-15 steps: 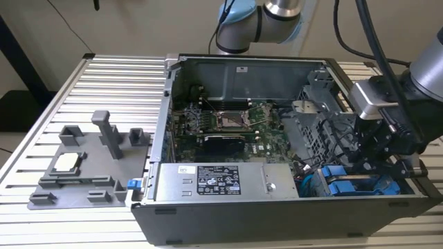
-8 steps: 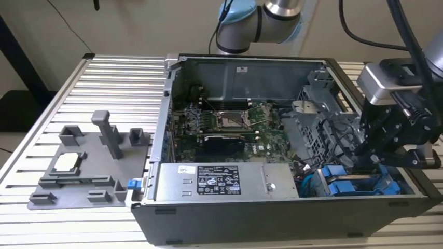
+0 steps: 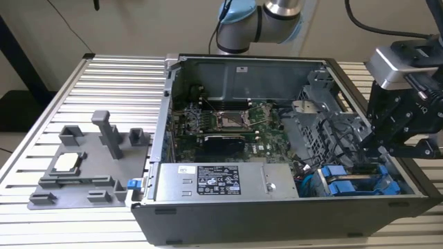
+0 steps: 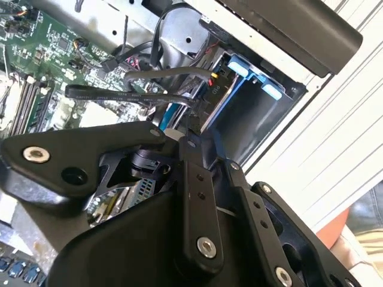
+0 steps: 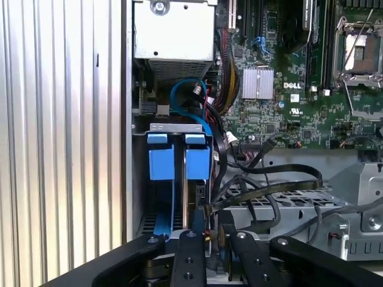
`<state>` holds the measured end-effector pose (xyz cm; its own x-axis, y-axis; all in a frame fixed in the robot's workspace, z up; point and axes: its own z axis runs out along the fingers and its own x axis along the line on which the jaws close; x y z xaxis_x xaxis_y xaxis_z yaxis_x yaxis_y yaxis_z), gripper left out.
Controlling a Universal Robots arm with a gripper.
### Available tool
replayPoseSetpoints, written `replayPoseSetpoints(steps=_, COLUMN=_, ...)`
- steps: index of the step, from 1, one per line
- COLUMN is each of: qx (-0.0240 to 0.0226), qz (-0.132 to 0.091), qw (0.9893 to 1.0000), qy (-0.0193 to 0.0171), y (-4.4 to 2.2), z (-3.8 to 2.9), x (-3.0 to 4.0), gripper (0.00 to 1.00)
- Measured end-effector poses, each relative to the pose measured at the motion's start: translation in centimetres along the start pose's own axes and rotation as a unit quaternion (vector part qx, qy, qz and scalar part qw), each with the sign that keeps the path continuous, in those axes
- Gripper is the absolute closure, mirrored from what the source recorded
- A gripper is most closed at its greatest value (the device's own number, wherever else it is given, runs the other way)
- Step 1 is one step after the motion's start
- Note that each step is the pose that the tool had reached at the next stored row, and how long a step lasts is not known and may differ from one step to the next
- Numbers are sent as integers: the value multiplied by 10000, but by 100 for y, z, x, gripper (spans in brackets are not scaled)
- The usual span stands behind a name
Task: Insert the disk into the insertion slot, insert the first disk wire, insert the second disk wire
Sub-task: 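Insert the second disk wire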
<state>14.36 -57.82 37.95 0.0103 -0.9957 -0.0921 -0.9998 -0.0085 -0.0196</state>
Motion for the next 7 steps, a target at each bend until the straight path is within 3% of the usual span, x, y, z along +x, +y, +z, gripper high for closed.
replayPoseSetpoints(steps=7, qx=0, qz=0, qw=10000, qy=1, y=0, z=-12, x=-1, gripper=76)
